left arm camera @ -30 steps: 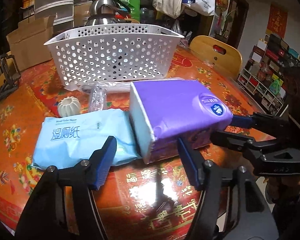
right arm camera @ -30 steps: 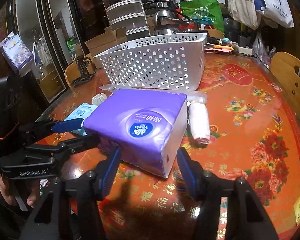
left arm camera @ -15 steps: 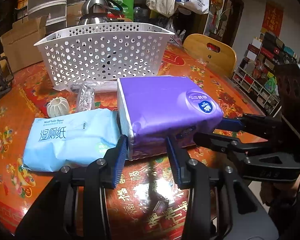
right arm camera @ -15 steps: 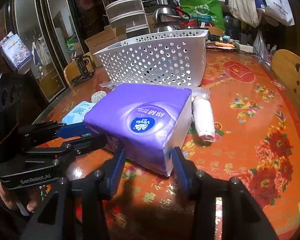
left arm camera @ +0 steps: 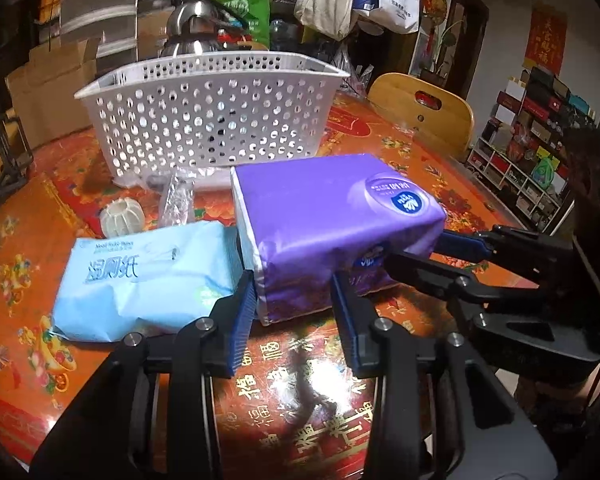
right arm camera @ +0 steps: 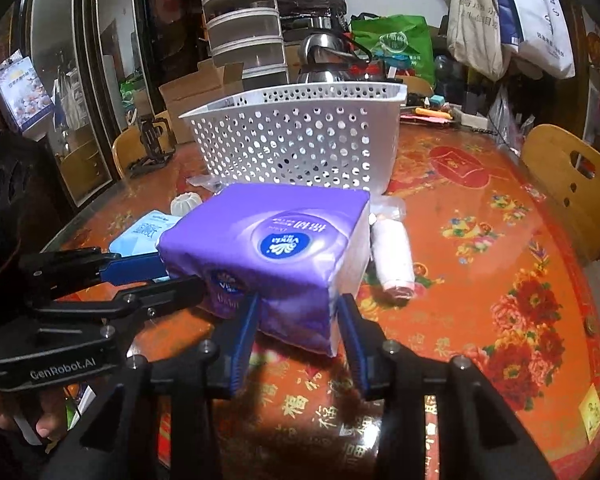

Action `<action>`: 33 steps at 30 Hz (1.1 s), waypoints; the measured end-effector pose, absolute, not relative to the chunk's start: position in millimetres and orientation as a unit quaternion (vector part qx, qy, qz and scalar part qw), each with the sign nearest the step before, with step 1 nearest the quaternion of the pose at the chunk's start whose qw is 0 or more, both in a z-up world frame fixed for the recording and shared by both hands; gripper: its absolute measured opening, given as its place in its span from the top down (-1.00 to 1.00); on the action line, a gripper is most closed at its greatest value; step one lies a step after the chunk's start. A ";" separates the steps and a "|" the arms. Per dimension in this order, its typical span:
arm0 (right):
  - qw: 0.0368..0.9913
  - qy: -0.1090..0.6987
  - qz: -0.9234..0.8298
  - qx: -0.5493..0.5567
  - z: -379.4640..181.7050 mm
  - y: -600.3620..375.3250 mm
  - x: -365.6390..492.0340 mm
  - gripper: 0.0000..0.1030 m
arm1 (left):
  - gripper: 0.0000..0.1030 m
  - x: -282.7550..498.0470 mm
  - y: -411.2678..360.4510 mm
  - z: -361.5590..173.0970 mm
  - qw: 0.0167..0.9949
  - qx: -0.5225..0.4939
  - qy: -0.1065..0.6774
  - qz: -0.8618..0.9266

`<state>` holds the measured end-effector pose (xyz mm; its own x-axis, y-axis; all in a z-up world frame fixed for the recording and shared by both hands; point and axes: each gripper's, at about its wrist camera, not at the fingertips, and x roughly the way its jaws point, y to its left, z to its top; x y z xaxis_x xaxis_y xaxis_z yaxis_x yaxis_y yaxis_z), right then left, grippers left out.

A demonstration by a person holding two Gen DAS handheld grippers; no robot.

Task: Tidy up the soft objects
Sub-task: 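Grasp the purple Vinda tissue pack with the right tool, then carry the tissue pack with the right tool and lower it into the basket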

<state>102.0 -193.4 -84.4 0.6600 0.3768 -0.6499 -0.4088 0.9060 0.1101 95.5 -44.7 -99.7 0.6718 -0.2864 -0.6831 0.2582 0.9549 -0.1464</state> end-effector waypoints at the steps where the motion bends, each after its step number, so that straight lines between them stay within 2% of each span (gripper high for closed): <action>1: 0.912 0.348 0.215 -0.023 -82.9 -193.2 100.8 0.23 | 0.32 93.6 -46.0 -98.5 0.916 -0.014 0.373 -0.148; 33: 0.930 0.297 0.211 -0.039 -55.1 -189.0 81.1 0.29 | 0.32 71.6 -40.8 -66.1 0.935 -0.011 0.325 -0.144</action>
<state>81.1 -189.0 -55.1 0.7341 0.3698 -0.5694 -0.4163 0.9077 0.0529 71.6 -40.8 -66.1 0.7480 -0.2754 -0.6038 0.2616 0.9585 -0.1131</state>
